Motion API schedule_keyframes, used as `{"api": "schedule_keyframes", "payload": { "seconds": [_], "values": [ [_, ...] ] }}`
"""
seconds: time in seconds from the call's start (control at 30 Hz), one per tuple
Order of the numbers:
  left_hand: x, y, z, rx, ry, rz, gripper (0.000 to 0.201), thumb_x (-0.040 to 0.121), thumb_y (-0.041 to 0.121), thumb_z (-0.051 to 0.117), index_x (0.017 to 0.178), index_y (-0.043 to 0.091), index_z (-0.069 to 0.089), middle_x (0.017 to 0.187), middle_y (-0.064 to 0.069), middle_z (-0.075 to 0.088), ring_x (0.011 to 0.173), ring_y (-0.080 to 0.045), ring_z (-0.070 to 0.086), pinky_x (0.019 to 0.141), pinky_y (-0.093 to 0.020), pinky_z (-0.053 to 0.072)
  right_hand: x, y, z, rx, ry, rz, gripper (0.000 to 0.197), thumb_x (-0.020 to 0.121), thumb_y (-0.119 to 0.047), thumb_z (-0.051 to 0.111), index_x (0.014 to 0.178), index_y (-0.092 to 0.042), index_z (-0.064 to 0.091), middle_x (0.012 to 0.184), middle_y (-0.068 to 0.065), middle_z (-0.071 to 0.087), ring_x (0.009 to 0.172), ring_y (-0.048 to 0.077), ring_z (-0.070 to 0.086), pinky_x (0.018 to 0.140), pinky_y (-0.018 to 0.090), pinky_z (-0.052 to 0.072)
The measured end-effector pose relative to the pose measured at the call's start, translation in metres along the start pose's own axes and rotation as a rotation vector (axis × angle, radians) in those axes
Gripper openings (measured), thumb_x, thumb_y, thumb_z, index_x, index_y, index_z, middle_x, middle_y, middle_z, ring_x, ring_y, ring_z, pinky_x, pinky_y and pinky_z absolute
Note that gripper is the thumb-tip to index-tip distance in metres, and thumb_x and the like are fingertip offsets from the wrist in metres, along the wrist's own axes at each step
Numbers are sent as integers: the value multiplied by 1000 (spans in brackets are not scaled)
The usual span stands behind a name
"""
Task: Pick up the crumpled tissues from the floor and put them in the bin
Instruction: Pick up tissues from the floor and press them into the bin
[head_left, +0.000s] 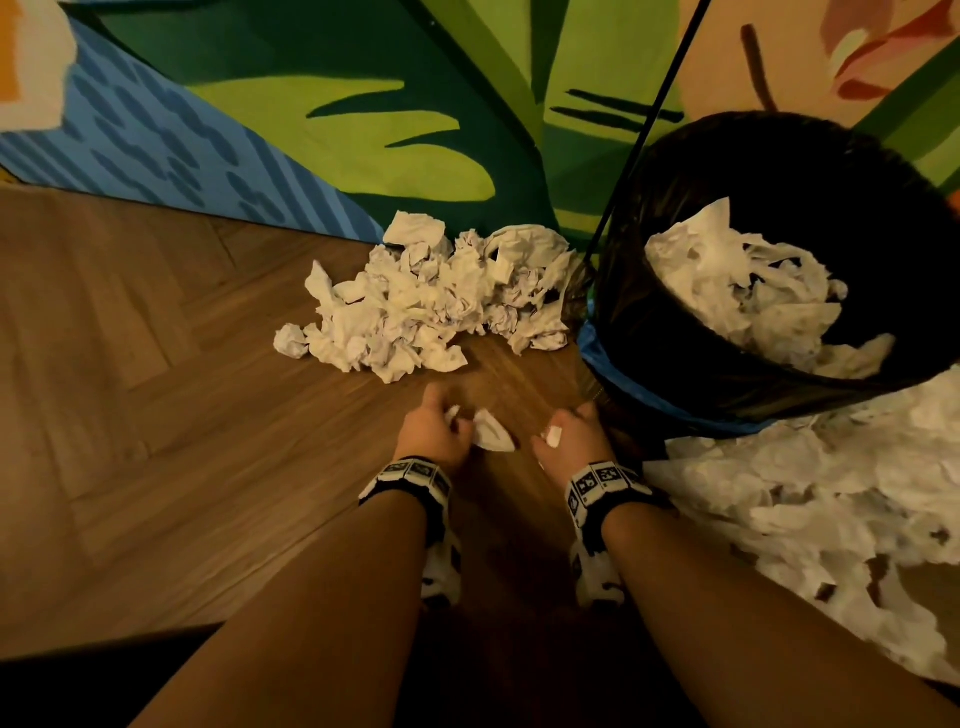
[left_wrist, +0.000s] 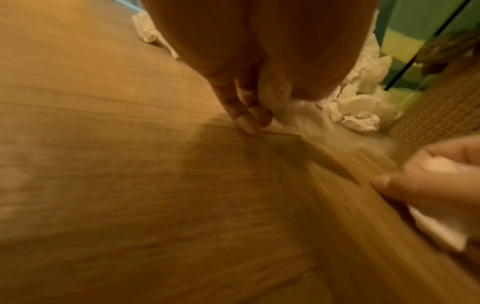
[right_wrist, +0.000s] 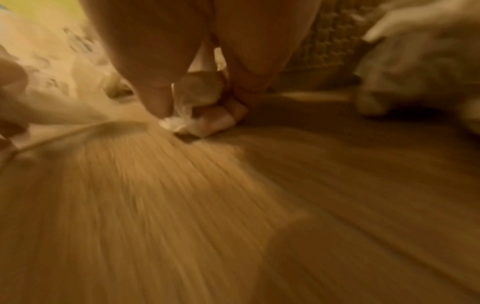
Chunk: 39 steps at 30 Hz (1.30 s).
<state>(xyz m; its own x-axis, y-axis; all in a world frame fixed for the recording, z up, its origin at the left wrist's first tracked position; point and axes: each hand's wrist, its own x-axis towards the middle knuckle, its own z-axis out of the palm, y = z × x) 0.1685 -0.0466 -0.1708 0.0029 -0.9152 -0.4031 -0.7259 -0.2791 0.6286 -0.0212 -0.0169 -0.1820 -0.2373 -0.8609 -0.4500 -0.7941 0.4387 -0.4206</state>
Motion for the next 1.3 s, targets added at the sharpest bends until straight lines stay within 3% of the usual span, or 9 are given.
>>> {"api": "schedule_keyframes", "payload": {
  "seconds": [0.13, 0.2, 0.37, 0.53, 0.7, 0.87, 1.0, 1.17, 1.3],
  "values": [
    [-1, 12, -4, -121, 122, 0, 16, 95, 19, 47, 104, 28, 38, 81, -3, 63, 61, -15, 60, 50, -27, 45, -5, 6, 4, -46, -26, -63, 7, 88, -11, 59, 87, -15, 53, 121, 8, 42, 91, 20, 53, 83, 28, 45],
    [4, 19, -11, -83, 154, 32, 28, 95, 25, 48, 117, 32, 33, 78, -1, 63, 60, -16, 62, 53, -32, 53, -4, 3, 3, -26, -8, -97, 27, 86, -2, 55, 79, -26, 44, 120, 4, 42, 83, 17, 51, 74, 28, 45],
    [26, 31, -28, 389, 48, 129, 74, 92, 18, 45, 148, 42, 3, 79, -5, 63, 72, -25, 62, 69, -41, 55, 7, -30, -16, 19, 48, -220, 47, 84, 7, 56, 113, -31, 55, 150, -14, 15, 95, 11, 54, 70, 22, 53],
    [33, 23, -34, 487, -95, 1, 41, 90, 27, 62, 129, 27, 50, 111, -8, 63, 107, -30, 57, 90, -43, 49, 34, -59, -43, -31, -30, -255, 59, 81, 18, 52, 126, -20, 57, 159, -13, -18, 145, 19, 22, 103, 20, 34],
    [24, -1, -27, 364, -94, -72, 23, 94, 27, 57, 114, 20, 67, 114, -9, 63, 105, -29, 61, 89, -42, 51, 50, -57, -48, -160, -113, -244, 72, 78, 17, 58, 139, -18, 47, 160, -3, -21, 148, 23, 14, 102, 17, 27],
    [13, -12, -23, 240, 81, 61, 27, 92, 9, 57, 118, 15, 59, 134, -8, 37, 110, -32, 56, 93, -37, 48, 53, -55, -35, -285, -136, -198, 75, 81, 5, 62, 149, -10, 32, 161, 0, 1, 143, 26, 26, 115, 35, 30],
    [14, -6, -20, 213, 266, 286, 23, 88, 3, 64, 109, 12, 64, 150, -11, 20, 117, -37, 53, 94, -35, 50, 44, -53, -27, -211, -25, -247, 44, 90, 1, 50, 134, -8, 53, 144, 4, 41, 122, 23, 49, 101, 22, 38],
    [28, 3, -11, 277, -76, 184, 31, 96, 17, 55, 125, 11, 59, 149, -7, 32, 124, -30, 50, 103, -39, 44, 23, -53, -25, 40, 103, -305, 18, 91, -9, 60, 103, -10, 72, 116, 3, 60, 102, 17, 59, 85, 18, 41],
    [27, 6, -9, 199, -56, 3, 32, 99, 22, 50, 128, 9, 52, 131, -17, 53, 117, -36, 54, 95, -42, 45, 6, -55, -34, 165, 100, -257, 10, 84, -19, 69, 86, -28, 65, 92, -8, 59, 86, 11, 58, 71, 18, 39]
  ]
}}
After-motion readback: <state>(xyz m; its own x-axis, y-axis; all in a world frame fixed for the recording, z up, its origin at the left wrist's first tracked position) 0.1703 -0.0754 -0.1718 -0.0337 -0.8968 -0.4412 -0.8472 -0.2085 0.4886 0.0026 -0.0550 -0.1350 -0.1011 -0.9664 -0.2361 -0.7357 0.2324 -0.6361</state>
